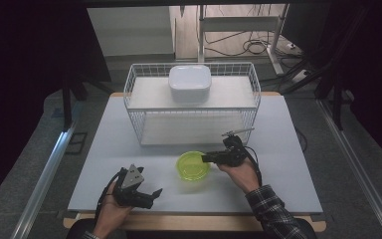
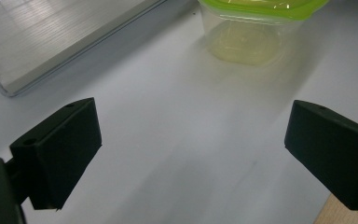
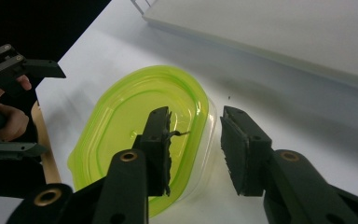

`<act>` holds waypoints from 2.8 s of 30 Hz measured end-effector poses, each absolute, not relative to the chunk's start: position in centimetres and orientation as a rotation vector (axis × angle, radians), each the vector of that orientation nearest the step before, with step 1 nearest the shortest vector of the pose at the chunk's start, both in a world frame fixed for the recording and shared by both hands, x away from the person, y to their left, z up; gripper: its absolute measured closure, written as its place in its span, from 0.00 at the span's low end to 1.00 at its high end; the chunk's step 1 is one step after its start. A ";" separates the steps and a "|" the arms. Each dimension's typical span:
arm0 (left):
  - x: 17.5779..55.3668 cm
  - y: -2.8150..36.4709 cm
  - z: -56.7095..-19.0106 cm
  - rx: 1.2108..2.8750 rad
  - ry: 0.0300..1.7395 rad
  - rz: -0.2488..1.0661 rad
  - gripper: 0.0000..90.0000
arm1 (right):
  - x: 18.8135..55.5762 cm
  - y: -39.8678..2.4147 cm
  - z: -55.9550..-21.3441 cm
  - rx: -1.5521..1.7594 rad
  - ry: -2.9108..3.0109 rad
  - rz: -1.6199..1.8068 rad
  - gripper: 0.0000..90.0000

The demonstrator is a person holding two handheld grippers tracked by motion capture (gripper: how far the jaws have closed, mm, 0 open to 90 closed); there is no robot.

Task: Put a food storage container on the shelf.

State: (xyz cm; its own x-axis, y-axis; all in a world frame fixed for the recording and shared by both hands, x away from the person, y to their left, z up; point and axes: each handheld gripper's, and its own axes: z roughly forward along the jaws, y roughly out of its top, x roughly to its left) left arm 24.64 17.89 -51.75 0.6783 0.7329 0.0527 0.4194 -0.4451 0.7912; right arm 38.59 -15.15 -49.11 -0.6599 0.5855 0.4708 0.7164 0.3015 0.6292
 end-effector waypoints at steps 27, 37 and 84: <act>24.6 17.7 -51.8 2.110 0.870 0.507 0.04 | 38.3 -15.4 -48.5 -1.163 -2.257 -1.258 0.91; 24.6 17.8 -51.8 2.105 0.874 0.510 0.04 | 38.4 -16.5 -48.0 -1.185 -2.197 -1.325 0.91; 24.7 17.9 -51.8 2.083 0.894 0.503 0.04 | 38.0 -19.4 -40.8 -1.167 -2.031 -1.616 0.93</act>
State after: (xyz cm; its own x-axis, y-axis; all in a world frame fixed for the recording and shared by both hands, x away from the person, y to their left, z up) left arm 24.71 17.91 -51.76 0.6716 0.7395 0.0455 0.4228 -0.4330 0.7961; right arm 37.98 -19.40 -40.80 -0.6273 0.4071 0.6639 0.7384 0.0398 0.6732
